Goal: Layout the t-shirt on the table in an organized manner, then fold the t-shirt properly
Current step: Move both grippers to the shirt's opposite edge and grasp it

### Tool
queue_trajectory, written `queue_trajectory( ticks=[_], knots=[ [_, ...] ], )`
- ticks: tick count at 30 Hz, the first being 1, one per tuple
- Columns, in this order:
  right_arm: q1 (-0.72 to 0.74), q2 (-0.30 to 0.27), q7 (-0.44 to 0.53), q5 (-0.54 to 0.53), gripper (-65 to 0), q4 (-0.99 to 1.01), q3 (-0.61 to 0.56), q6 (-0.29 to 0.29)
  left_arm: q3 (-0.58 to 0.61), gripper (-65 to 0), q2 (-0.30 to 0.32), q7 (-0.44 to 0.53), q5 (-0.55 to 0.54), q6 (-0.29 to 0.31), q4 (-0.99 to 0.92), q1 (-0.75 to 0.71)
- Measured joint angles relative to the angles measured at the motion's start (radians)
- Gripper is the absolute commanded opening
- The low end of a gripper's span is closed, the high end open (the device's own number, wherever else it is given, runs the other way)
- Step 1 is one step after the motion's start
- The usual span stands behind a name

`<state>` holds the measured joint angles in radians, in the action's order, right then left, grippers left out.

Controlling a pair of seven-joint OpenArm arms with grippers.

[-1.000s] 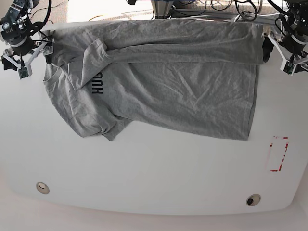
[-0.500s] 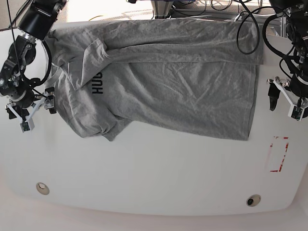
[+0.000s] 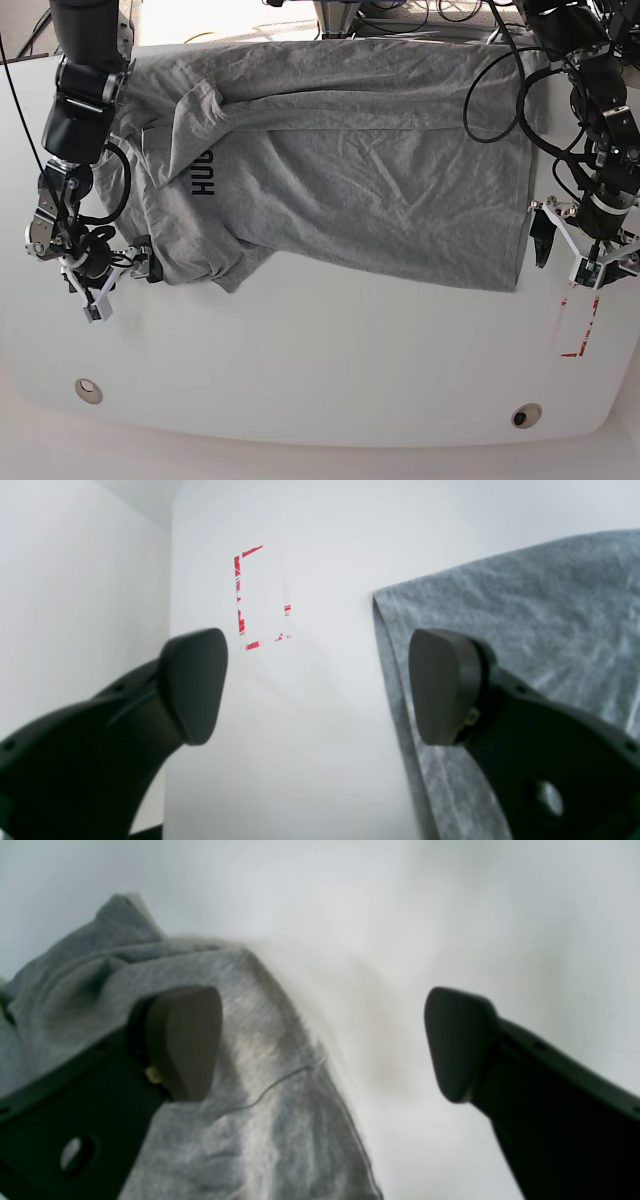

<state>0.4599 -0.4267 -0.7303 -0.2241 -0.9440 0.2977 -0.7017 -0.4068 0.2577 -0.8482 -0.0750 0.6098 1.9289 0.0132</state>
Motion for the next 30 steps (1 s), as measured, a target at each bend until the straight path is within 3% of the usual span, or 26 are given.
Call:
queue_trajectory(
  ticks=[9,16,21,30],
  knots=[
    [0.065,-0.009,0.124,0.091,-3.6,0.191,-0.001,0.006,0.034,-10.8,-0.003,-0.005,0.003,-0.001,-0.158,0.040],
    [0.057,-0.002,0.129,0.093,-3.6,0.201,-0.002,0.005,0.032,-10.8,0.001,0.010,-0.001,-0.005,-0.215,0.079],
    [0.032,0.011,0.135,0.091,-3.6,0.198,0.000,0.006,0.032,-10.8,-0.002,0.072,0.002,-0.003,-0.262,0.074],
    [0.006,0.040,0.171,0.086,-4.1,0.190,0.002,0.013,0.033,-10.8,-0.002,0.076,0.002,-0.003,-0.318,0.092]
  ],
)
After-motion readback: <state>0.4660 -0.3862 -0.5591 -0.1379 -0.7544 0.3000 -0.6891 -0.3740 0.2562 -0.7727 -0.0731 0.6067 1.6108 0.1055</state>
